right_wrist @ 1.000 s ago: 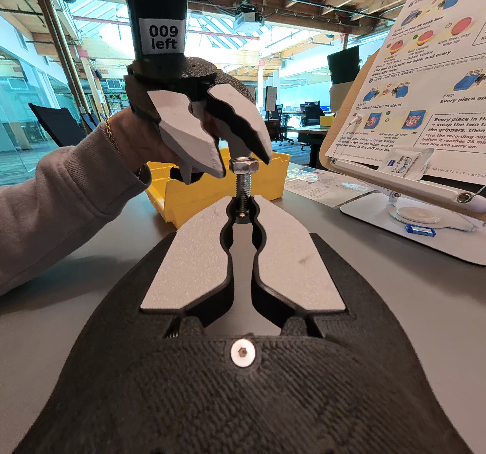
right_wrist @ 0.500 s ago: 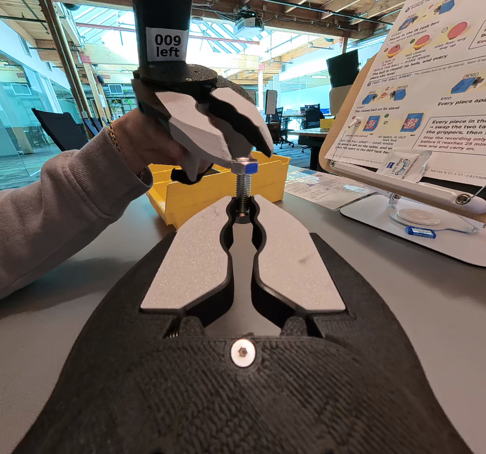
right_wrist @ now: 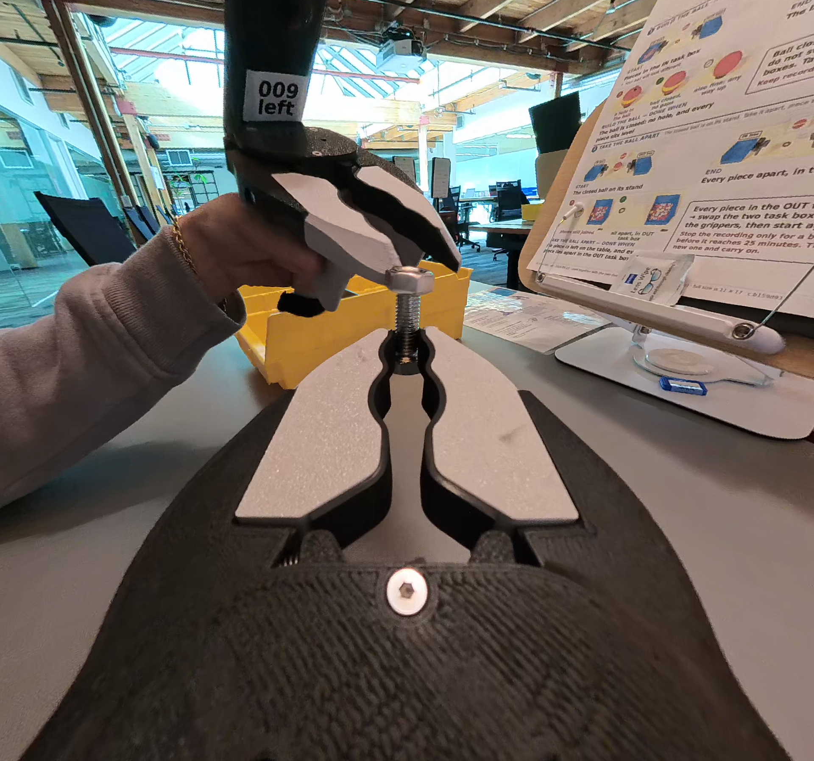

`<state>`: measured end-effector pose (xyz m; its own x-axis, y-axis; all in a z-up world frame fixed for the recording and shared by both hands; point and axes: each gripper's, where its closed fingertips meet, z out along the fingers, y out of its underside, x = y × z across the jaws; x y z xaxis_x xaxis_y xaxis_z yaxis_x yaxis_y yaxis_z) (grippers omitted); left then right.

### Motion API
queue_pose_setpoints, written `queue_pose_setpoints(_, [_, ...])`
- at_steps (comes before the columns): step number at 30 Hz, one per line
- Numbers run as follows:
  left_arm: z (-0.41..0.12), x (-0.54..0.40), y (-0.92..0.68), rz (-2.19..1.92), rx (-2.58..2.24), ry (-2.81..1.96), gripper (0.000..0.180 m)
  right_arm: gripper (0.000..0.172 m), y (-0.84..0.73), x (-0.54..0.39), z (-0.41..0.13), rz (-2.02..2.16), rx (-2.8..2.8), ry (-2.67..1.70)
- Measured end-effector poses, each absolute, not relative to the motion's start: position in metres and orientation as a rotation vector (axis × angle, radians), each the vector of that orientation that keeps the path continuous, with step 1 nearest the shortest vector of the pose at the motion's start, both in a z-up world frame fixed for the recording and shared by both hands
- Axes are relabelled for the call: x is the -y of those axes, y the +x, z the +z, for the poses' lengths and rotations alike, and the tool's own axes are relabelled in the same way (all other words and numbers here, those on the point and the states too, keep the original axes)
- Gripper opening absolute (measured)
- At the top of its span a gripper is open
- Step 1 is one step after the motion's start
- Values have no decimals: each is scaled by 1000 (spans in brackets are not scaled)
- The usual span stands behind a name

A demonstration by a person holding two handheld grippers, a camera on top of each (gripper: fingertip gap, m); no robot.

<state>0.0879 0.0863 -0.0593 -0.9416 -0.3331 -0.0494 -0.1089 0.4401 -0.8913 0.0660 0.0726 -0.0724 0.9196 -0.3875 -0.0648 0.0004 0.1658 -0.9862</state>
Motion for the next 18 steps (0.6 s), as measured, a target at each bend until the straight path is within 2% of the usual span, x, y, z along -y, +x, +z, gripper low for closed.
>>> queue_pose_setpoints(5, [-41, -62, 66, -1749, -2467, -281, 39, 9, 65, -74, -73, -273, -334, -1380])
queue_pose_setpoints(11, [-52, -73, 84, -1624, -2453, -395, 45, 9, 67, -71, -71, -278, -343, -1368])
queue_pose_setpoints(12, [-55, -81, 94, -1547, -2423, -434, 37, 9, 67, -70, -70, -274, -340, -1360])
queue_pose_setpoints(14, [-60, -93, 103, -1440, -2398, -471, 36, 9, 67, -69, -69, -273, -347, -1355])
queue_pose_setpoints(18, [-43, -74, 84, -1660, -2407, -389, 43, 9, 67, -72, -72, -267, -346, -1366])
